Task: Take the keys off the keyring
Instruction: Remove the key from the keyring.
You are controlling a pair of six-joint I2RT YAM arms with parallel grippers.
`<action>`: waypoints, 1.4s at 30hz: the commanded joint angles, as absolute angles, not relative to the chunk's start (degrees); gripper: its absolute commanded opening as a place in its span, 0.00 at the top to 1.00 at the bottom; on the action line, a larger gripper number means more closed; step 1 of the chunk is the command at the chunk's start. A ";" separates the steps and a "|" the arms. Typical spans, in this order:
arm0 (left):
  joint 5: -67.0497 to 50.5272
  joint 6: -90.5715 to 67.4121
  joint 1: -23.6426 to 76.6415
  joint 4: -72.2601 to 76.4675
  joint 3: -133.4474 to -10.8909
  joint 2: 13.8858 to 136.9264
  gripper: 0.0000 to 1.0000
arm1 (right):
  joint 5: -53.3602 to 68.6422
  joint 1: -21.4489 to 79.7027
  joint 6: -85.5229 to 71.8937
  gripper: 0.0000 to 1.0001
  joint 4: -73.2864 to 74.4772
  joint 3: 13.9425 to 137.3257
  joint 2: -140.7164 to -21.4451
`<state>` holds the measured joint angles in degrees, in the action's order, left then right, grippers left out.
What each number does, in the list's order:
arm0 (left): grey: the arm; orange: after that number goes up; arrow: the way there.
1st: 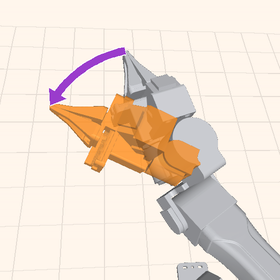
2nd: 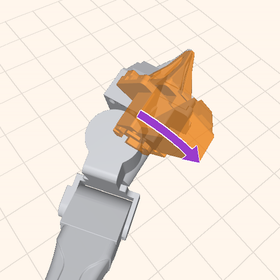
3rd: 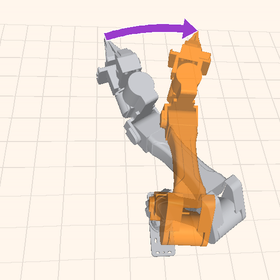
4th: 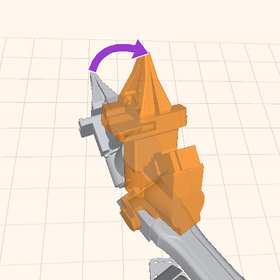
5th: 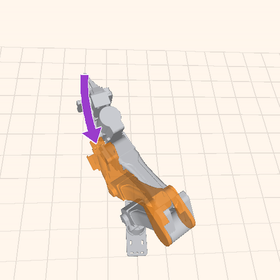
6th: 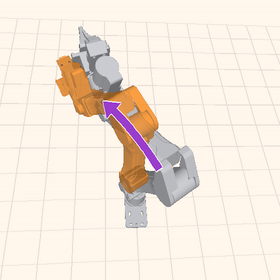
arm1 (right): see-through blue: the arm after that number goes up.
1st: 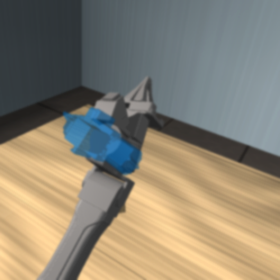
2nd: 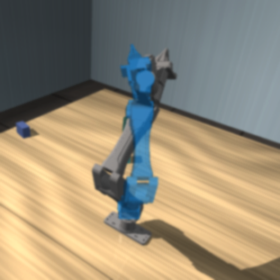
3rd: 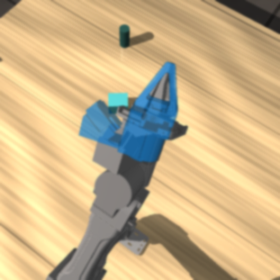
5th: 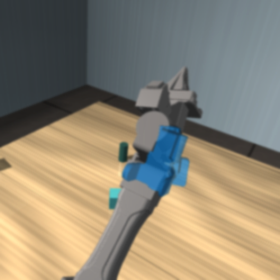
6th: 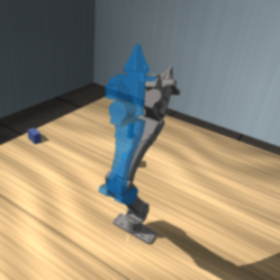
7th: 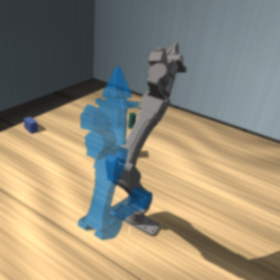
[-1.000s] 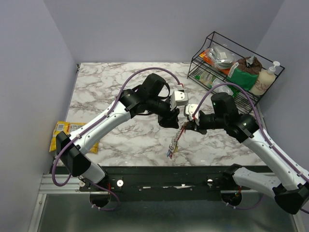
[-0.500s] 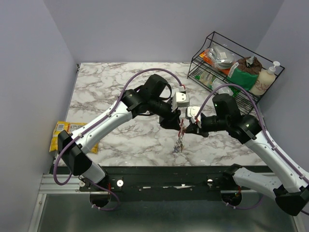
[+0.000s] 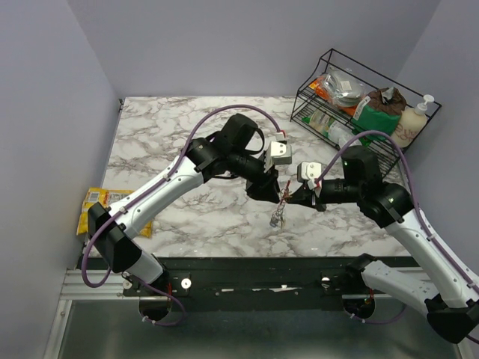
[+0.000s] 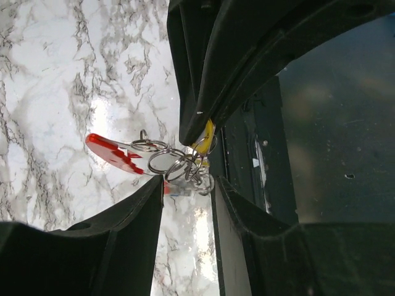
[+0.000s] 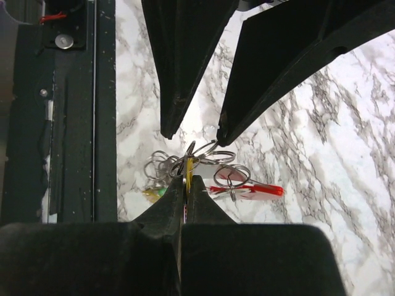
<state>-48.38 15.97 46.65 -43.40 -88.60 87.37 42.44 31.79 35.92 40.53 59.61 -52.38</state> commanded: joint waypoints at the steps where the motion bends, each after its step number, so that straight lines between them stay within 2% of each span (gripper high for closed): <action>1: -53.35 14.59 45.18 -43.51 -90.26 85.25 0.52 | 47.81 31.47 34.10 0.99 36.30 57.83 -52.03; 16: -55.46 15.38 45.09 -43.94 -89.30 86.40 0.53 | 51.69 29.97 31.82 0.99 35.07 58.71 -52.82; 31: -56.16 16.87 45.18 -45.09 -88.59 87.10 0.64 | 50.36 29.09 29.27 0.99 32.96 59.68 -52.73; 38: -56.43 16.79 45.18 -45.17 -88.42 87.10 0.62 | 49.92 28.74 28.39 0.99 32.26 59.41 -52.91; 40: -55.46 16.53 45.18 -44.65 -88.85 86.49 0.55 | 50.01 28.65 28.30 0.99 32.26 59.33 -52.91; 41: -55.02 15.48 44.91 -44.13 -88.86 86.22 0.48 | 50.27 28.57 28.30 0.99 32.17 59.24 -52.82; 42: -54.85 15.03 44.83 -43.77 -88.94 85.96 0.47 | 50.36 28.56 28.30 0.99 32.17 58.98 -52.65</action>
